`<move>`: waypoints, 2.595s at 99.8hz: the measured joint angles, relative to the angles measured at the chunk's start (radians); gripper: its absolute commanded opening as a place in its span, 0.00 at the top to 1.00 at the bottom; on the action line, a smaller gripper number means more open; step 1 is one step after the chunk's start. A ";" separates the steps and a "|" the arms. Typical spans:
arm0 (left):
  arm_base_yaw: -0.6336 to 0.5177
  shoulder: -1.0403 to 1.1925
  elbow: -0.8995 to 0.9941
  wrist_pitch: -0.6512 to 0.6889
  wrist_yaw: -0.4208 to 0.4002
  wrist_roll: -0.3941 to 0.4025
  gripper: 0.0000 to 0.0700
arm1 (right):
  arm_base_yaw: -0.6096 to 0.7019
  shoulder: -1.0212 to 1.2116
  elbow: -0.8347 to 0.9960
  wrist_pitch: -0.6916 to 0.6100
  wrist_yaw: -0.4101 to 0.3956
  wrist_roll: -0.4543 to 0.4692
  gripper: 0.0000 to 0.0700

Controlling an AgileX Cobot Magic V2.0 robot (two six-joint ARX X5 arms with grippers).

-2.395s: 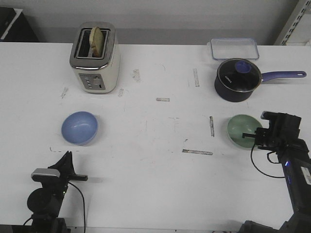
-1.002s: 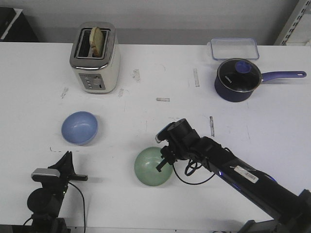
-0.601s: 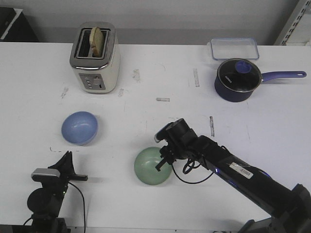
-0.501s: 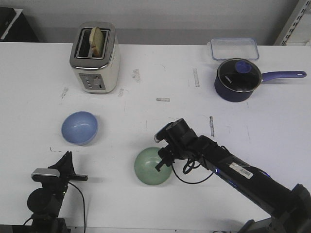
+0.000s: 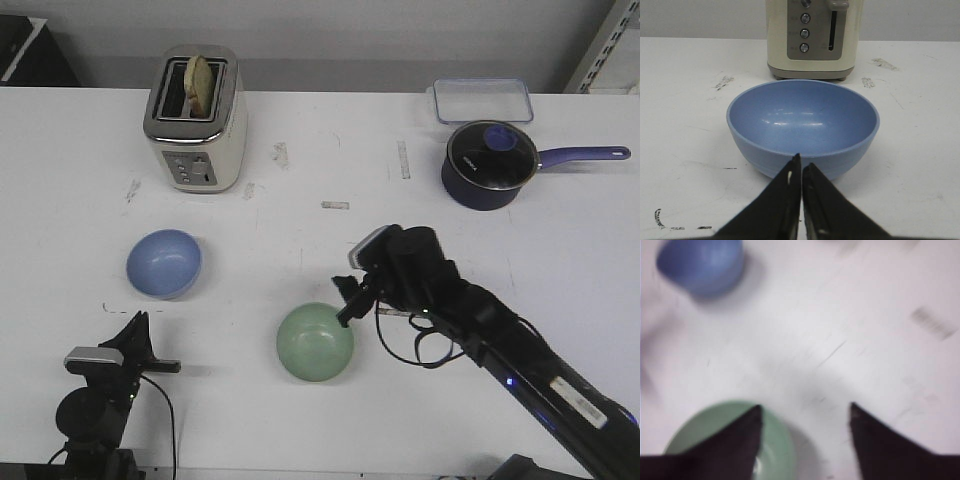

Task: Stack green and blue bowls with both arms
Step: 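Release the green bowl and retract the right gripper to rest, then reach the left gripper to the blue bowl rim and grasp it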

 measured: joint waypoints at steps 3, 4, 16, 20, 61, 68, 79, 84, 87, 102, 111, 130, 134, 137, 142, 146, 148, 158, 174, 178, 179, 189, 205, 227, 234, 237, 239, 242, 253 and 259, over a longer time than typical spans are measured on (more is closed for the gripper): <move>0.000 0.000 0.000 0.000 0.000 0.000 1.00 | -0.018 -0.025 0.000 -0.001 0.016 0.000 0.98; 0.000 0.000 0.000 0.000 0.000 0.000 1.00 | -0.023 -0.033 0.000 -0.001 0.022 0.000 0.99; 0.000 0.000 0.000 0.000 0.000 0.000 1.00 | -0.098 -0.130 0.000 -0.030 0.132 -0.003 0.99; 0.000 0.000 0.000 0.000 0.000 0.000 1.00 | -0.126 -0.164 -0.007 -0.035 0.165 -0.004 0.99; 0.000 0.000 0.000 0.032 0.000 -0.035 1.00 | -0.428 -0.612 -0.478 0.053 0.209 -0.044 0.99; 0.000 0.000 0.002 0.060 0.000 -0.066 1.00 | -0.455 -0.695 -0.563 0.074 0.209 -0.045 0.99; 0.000 0.002 0.039 0.043 0.000 -0.087 1.00 | -0.475 -0.794 -0.647 0.082 0.208 -0.045 0.99; 0.000 0.010 0.085 0.034 0.000 -0.092 1.00 | -0.476 -0.824 -0.660 0.081 0.209 -0.045 0.99; 0.000 0.019 0.122 0.029 0.000 -0.097 1.00 | -0.476 -0.838 -0.660 0.084 0.209 -0.045 0.99; 0.000 0.139 0.396 -0.082 0.000 -0.100 0.99 | -0.476 -0.867 -0.660 0.113 0.208 -0.045 0.99; 0.000 0.278 0.582 -0.209 0.000 -0.092 0.91 | -0.476 -0.866 -0.660 0.112 0.208 -0.045 0.99; 0.000 0.595 0.952 -0.436 0.000 -0.047 0.46 | -0.476 -0.862 -0.660 0.112 0.208 -0.045 0.99; 0.000 0.655 1.019 -0.479 0.000 -0.044 0.38 | -0.476 -0.862 -0.660 0.112 0.208 -0.045 0.99; 0.000 0.697 1.065 -0.510 0.000 -0.043 0.33 | -0.476 -0.862 -0.660 0.112 0.208 -0.045 0.99; 0.000 0.764 1.130 -0.555 -0.006 -0.041 0.30 | -0.476 -0.862 -0.660 0.112 0.208 -0.045 0.99; 0.000 0.813 1.168 -0.582 -0.020 -0.039 0.30 | -0.476 -0.862 -0.660 0.112 0.208 -0.045 0.99; 0.000 0.837 1.182 -0.591 -0.025 -0.037 0.30 | -0.476 -0.862 -0.660 0.112 0.208 -0.045 0.99; 0.007 0.940 1.198 -0.610 -0.029 -0.034 0.30 | -0.476 -0.862 -0.660 0.112 0.208 -0.045 0.99; 0.053 1.120 1.193 -0.665 -0.029 -0.049 0.30 | -0.476 -0.862 -0.660 0.111 0.206 -0.045 0.99; 0.066 1.159 1.193 -0.674 -0.029 -0.055 0.30 | -0.476 -0.862 -0.660 0.108 0.205 -0.045 0.99; 0.068 1.168 1.193 -0.676 -0.030 -0.057 0.30 | -0.476 -0.862 -0.660 0.106 0.204 -0.045 0.99; 0.098 1.262 1.193 -0.700 -0.030 -0.072 0.30 | -0.476 -0.862 -0.660 0.089 0.203 -0.045 0.99; 0.143 1.406 1.193 -0.727 -0.031 -0.079 0.30 | -0.476 -0.862 -0.660 0.089 0.203 -0.048 0.99; 0.169 1.522 1.193 -0.723 -0.030 -0.079 0.38 | -0.476 -0.862 -0.660 0.089 0.203 -0.048 0.99; 0.170 1.546 1.193 -0.723 -0.030 -0.079 0.54 | -0.476 -0.862 -0.660 0.089 0.203 -0.048 0.99; 0.170 1.554 1.193 -0.724 -0.029 -0.079 0.62 | -0.476 -0.862 -0.660 0.089 0.203 -0.048 0.99; 0.170 1.559 1.193 -0.725 -0.028 -0.079 0.68 | -0.476 -0.862 -0.660 0.089 0.203 -0.048 0.99; 0.169 1.566 1.193 -0.726 -0.027 -0.079 0.76 | -0.476 -0.862 -0.660 0.089 0.203 -0.048 0.99; 0.170 1.572 1.193 -0.723 -0.027 -0.079 0.99 | -0.476 -0.862 -0.660 0.089 0.203 -0.048 0.99; 0.170 1.572 1.193 -0.714 -0.027 -0.079 1.00 | -0.476 -0.862 -0.660 0.089 0.203 -0.048 0.99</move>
